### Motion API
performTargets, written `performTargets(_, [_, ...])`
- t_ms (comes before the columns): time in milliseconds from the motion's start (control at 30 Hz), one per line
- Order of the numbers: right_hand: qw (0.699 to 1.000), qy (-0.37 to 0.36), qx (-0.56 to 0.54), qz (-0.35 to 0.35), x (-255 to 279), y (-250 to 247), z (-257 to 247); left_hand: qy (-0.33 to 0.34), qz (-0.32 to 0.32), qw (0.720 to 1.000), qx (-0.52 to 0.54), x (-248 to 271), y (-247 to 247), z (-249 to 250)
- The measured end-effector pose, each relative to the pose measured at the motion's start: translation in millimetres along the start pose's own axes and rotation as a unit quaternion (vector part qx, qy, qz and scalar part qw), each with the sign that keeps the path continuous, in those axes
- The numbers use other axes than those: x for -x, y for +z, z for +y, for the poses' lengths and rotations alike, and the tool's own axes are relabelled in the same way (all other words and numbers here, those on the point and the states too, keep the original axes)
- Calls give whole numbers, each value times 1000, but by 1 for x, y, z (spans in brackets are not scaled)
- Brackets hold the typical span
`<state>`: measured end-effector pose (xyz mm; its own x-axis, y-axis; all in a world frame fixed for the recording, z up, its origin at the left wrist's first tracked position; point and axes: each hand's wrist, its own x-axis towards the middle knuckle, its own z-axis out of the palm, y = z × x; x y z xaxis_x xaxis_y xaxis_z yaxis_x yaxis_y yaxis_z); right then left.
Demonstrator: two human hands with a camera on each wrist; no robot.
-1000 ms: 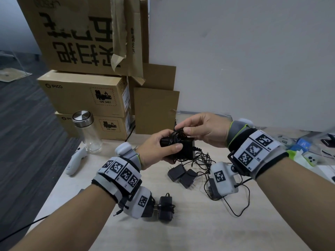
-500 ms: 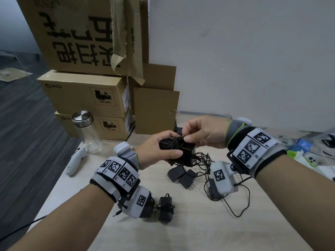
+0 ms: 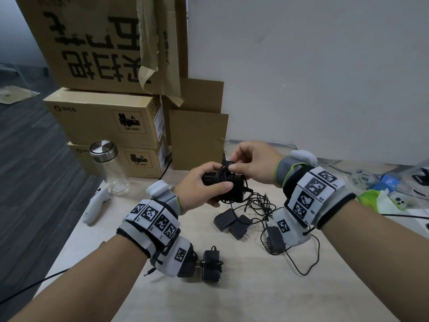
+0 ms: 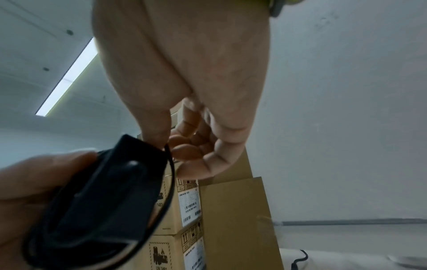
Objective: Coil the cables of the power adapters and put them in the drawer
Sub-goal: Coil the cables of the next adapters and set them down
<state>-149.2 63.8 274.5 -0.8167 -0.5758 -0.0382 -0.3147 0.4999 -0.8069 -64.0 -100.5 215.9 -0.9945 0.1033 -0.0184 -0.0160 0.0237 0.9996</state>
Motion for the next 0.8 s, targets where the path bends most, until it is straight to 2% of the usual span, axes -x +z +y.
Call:
performTargets(67, [1000,-6,0,-14,0,0,1,4,9,1000,-22,-2,0,0])
performTargets(200, [990,36,-122,-59,6,-3,4,10,6,999,-48,-3,-1,0])
performTargets(367, [989,41,-108,-87,6,-6,9,7,-2,999,-52,-5,0,0])
performTargets(467, [982,54,-141,-110,5,-9,10,7,-15,999,-44,-4,0,0])
performTargets(700, [962,100,-251,-43,2,-9,14,14,-73,996,-39,-1,-7,2])
performTargets(800, [965,105,-240,-4,-3,-10,22,13,-81,996,-39,1,-10,-3])
